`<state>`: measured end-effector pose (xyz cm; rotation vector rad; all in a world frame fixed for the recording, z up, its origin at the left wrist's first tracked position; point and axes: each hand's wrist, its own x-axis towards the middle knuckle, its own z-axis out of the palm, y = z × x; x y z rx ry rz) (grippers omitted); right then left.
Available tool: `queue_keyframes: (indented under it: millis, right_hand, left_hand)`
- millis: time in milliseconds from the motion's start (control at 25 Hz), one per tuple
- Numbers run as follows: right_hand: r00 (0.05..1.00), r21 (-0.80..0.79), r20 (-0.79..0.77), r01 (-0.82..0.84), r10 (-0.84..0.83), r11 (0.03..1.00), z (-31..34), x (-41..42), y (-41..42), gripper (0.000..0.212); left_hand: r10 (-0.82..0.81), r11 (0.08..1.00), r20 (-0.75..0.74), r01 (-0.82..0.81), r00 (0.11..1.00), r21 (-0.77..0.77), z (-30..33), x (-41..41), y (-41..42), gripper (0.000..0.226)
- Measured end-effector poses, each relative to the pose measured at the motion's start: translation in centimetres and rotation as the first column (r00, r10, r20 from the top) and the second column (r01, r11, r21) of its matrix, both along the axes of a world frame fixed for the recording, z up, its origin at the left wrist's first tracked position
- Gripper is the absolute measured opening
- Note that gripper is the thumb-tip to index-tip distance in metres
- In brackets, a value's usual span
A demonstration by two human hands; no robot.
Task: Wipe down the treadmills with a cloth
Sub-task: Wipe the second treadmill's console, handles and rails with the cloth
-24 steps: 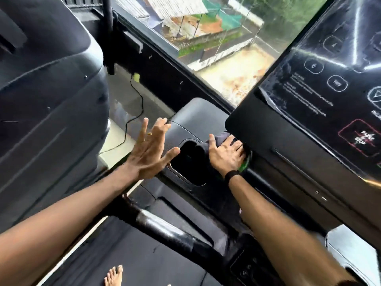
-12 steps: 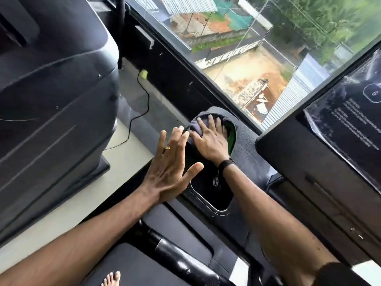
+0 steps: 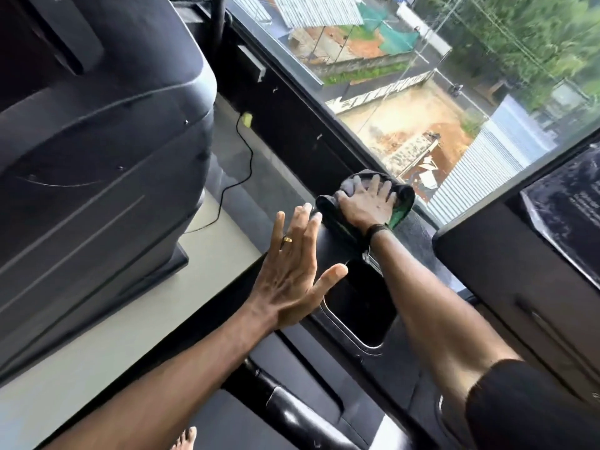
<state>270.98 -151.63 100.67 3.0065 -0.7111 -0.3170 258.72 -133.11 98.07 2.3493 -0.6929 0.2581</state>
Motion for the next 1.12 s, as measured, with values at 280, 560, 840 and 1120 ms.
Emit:
queue_keyframes:
  millis: [280,560,840,1120]
  right_hand:
    - [0.871,0.111,0.165,-0.482,0.462,0.869,-0.2,-11.0,3.6,0.065]
    - [0.917,-0.171,-0.287,-0.334,0.277,0.927,-0.7,5.9,0.2,0.072]
    - [0.727,0.058,-0.276,-0.64,0.628,0.766,-0.9,-2.8,10.1,0.036]
    - [0.665,0.149,0.257,-0.744,0.701,0.651,0.4,-12.9,9.2,0.04]
  left_hand:
    - [0.021,1.0,0.044,-0.022,0.999,0.023,-0.3,0.1,0.1,0.091]
    - [0.117,0.992,0.082,-0.121,0.99,0.043,0.3,0.3,0.0,0.092]
    - [0.308,0.94,0.023,-0.3,0.951,-0.163,0.6,0.4,1.0,0.084]
    - [0.36,0.824,-0.126,-0.378,0.925,-0.421,3.0,-1.6,3.8,0.067]
